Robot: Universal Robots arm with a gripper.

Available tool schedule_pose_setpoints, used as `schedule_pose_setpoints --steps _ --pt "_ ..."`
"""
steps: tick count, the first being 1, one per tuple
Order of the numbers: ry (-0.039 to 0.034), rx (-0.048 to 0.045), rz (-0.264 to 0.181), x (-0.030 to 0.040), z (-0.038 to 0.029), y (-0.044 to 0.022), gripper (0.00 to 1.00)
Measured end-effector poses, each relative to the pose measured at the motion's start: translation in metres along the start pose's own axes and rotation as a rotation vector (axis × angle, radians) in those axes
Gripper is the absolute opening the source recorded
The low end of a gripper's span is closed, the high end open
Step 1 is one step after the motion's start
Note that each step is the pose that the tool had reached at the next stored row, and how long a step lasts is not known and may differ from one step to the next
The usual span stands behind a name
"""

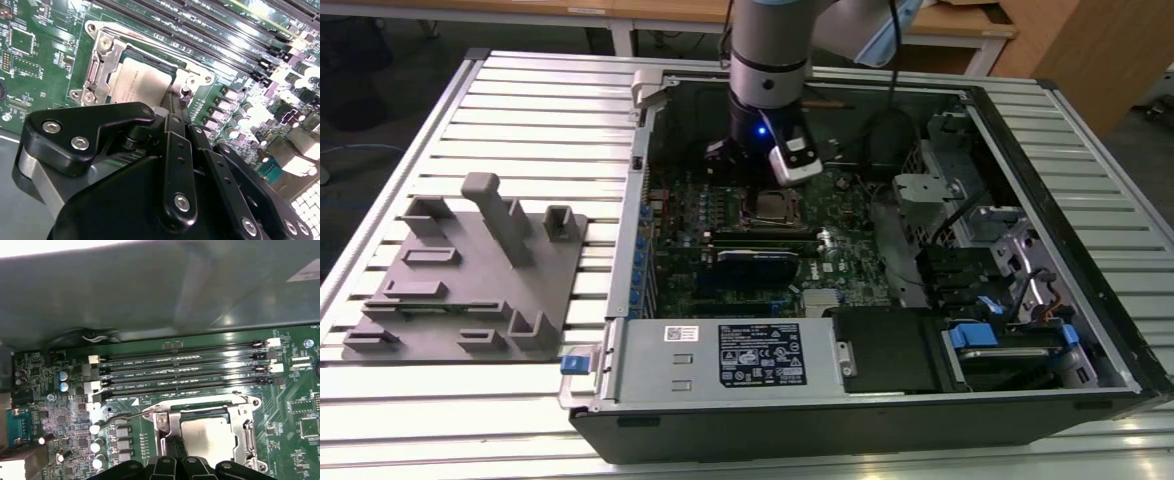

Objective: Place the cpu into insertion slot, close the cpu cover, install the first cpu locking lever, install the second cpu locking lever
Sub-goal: 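Close the cpu cover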

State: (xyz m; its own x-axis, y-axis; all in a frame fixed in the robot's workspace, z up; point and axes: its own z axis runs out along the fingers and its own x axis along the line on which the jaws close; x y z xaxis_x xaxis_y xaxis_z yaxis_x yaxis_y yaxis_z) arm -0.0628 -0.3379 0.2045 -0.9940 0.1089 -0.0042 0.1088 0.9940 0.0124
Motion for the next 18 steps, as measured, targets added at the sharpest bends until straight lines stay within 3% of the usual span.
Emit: schedule_pose_setpoints --steps 10,14,18 --pt "-0.0002 0.0027 -0.007 0.0016 0.0021 -0.0002 0.10" --pt "0.0003 0.0025 -0.053 0.0017 0.0024 -0.0002 0.10" --pt "0.0003 0.0023 -0.063 0.0025 0.0033 -0.0003 0.10"
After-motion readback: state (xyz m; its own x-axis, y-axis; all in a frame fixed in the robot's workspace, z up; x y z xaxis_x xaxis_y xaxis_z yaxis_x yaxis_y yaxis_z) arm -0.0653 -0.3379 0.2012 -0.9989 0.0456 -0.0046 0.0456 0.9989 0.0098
